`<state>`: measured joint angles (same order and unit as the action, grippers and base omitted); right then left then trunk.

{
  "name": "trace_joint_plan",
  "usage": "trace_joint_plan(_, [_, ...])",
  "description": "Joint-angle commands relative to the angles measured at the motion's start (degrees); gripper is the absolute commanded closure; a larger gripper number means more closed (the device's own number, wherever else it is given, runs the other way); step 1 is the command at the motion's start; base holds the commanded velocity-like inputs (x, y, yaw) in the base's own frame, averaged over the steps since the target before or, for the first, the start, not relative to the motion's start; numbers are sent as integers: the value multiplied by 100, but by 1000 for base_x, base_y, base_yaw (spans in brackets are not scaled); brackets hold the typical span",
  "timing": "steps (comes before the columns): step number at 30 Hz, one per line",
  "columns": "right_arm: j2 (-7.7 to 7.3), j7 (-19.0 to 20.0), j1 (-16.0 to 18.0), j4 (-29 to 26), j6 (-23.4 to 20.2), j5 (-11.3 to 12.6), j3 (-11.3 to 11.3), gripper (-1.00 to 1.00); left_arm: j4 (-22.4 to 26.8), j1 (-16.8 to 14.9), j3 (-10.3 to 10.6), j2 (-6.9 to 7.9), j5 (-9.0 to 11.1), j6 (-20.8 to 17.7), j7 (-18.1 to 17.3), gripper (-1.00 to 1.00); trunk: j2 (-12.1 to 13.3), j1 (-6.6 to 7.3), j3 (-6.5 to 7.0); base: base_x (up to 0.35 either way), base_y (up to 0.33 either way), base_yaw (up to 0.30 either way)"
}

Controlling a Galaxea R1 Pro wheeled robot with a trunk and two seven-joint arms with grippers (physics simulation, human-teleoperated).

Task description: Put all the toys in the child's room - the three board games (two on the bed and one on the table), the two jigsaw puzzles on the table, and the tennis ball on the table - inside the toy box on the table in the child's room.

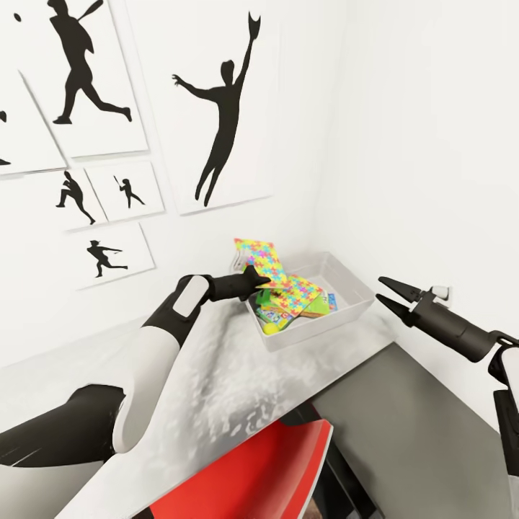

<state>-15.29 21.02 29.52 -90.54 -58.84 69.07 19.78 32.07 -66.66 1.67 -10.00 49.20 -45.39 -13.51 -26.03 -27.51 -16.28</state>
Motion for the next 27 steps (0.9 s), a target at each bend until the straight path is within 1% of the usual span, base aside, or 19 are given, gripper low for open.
trace_joint_plan(1, [2, 36, 6, 2, -22, -26, -7, -100, -1, -5, 15, 0, 52, -13, -28, 100, -10, -3, -11, 0, 0, -18])
trace_joint_plan(3, [3, 14, 3, 2, -23, 6, -19, -100, 2, -5, 74, 0, 211, -13, -28, 100, -10, -3, -11, 0, 0, -87])
trace_joint_plan(4, [2, 9, 2, 0, -23, 14, -19, -100, 11, -5, 125, 0, 259, -13, -28, 100, -10, -3, -10, 0, 0, -179])
trace_joint_plan(8, [0, 1, 1, 1, -23, 30, -14, -100, 80, -5, 287, 0, 334, -14, -29, 100, -10, -3, -7, 0, 0, -176])
trace_joint_plan(13, [5, -1, 1, 2, -27, 36, -30, -100, 107, -5, 354, 0, 383, -14, -29, 100, -10, -3, -6, 0, 0, -46])
trace_joint_plan(27, [9, -6, 1, 2, -26, 37, -34, -100, 109, -5, 369, 0, 395, -14, -36, 100, -10, -3, -6, 0, 0, -2])
